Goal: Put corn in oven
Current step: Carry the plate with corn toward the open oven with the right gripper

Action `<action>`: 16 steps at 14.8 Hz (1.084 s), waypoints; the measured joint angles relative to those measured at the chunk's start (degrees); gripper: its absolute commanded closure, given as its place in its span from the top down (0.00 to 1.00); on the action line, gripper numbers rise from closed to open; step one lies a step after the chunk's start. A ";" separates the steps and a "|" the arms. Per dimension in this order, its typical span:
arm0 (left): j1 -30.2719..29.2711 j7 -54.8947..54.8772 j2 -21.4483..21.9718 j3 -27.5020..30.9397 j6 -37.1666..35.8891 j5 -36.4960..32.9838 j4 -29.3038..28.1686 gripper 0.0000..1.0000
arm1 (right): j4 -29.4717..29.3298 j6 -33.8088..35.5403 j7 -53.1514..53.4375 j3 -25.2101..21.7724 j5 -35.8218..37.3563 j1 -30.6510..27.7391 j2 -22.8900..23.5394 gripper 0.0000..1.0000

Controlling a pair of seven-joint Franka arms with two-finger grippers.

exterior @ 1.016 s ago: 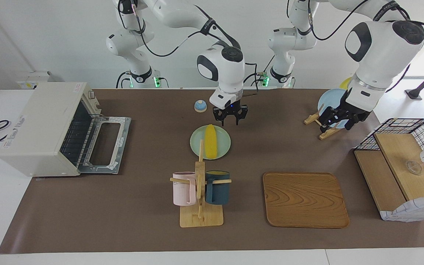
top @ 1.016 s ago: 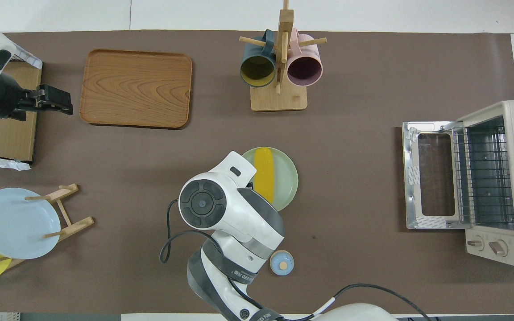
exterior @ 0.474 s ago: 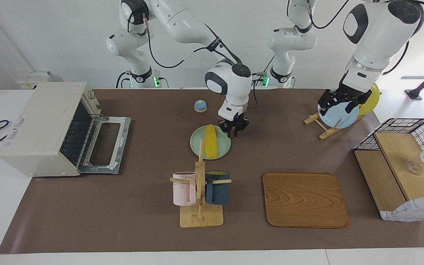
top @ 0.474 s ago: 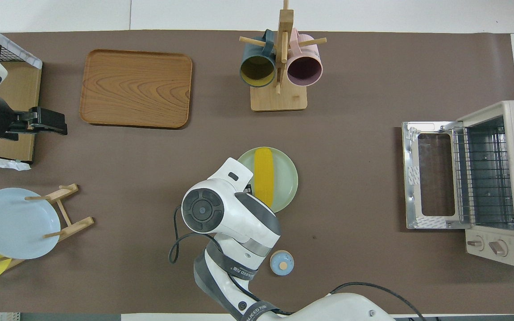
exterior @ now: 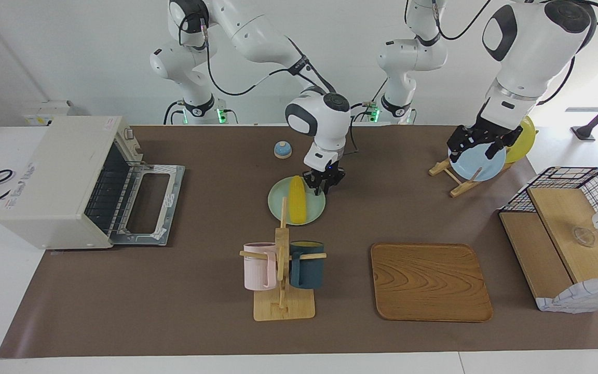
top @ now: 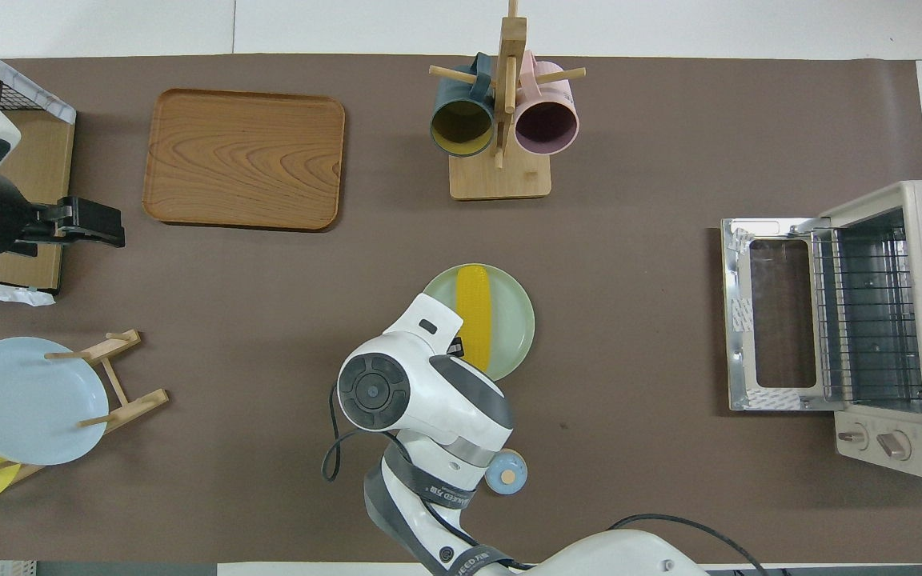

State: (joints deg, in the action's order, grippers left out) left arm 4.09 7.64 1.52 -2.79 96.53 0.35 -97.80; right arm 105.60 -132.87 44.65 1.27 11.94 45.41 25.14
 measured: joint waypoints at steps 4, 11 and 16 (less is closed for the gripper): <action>-0.02 -1.69 0.12 -0.05 -2.04 0.00 0.00 1.00 | 0.30 2.22 -0.18 -0.18 1.58 -0.05 -0.80 0.00; -0.09 -1.87 0.63 -0.31 -2.01 -0.02 0.00 1.00 | -3.19 15.38 -0.31 -0.60 11.34 -1.14 -1.69 0.00; -0.12 -1.87 1.87 -0.99 -2.13 -0.02 0.01 1.00 | -2.63 19.39 -9.67 -0.97 11.67 -9.72 -7.21 0.00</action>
State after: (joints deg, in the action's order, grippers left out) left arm 3.97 5.77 3.39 -3.77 94.40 0.33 -97.80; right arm 102.97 -113.48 34.98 0.29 23.62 35.69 17.93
